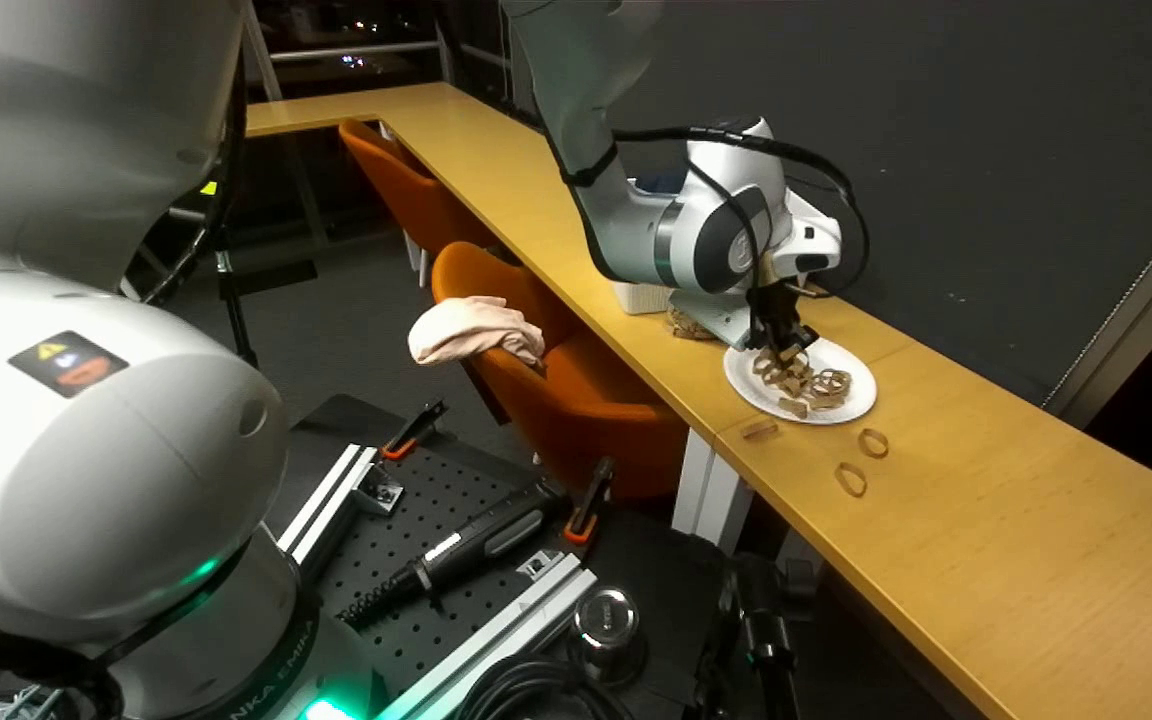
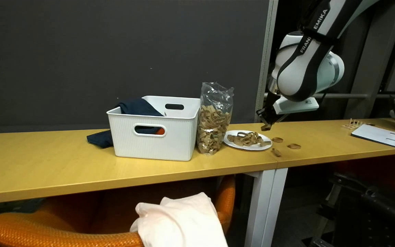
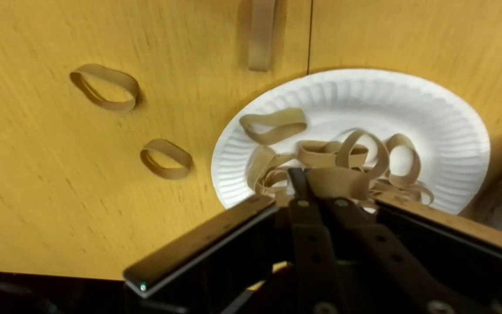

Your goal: Put some of the contents of the plastic bag onto the white plate

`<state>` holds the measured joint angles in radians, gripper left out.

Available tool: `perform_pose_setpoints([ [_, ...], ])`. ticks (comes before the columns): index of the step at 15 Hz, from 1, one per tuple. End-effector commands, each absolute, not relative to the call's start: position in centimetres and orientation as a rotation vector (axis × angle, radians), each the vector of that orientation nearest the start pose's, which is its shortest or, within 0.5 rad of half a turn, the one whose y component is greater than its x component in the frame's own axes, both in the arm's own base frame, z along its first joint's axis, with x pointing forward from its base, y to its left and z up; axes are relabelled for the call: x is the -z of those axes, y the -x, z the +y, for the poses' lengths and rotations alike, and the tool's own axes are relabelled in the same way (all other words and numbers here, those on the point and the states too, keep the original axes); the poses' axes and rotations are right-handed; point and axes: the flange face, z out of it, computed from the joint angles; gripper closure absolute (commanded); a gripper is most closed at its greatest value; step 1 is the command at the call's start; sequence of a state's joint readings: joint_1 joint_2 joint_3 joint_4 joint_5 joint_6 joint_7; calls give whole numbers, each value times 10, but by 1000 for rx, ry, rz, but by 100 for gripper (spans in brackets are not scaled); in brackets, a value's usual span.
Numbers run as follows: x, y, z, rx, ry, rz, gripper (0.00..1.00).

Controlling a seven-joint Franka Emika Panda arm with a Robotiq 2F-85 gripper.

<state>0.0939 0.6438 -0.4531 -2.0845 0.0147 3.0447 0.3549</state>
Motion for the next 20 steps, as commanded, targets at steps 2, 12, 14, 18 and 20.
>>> perform_pose_setpoints([
  [2, -188, -599, -236, 710, 3210, 979, 100],
  [12, -171, -611, -243, 714, 3255, 962, 32],
  [14, -177, -603, -240, 678, 3263, 969, 17],
  [18, -192, -570, -228, 557, 3266, 1001, 0],
  [20, -191, -559, -218, 521, 3265, 990, 0],
])
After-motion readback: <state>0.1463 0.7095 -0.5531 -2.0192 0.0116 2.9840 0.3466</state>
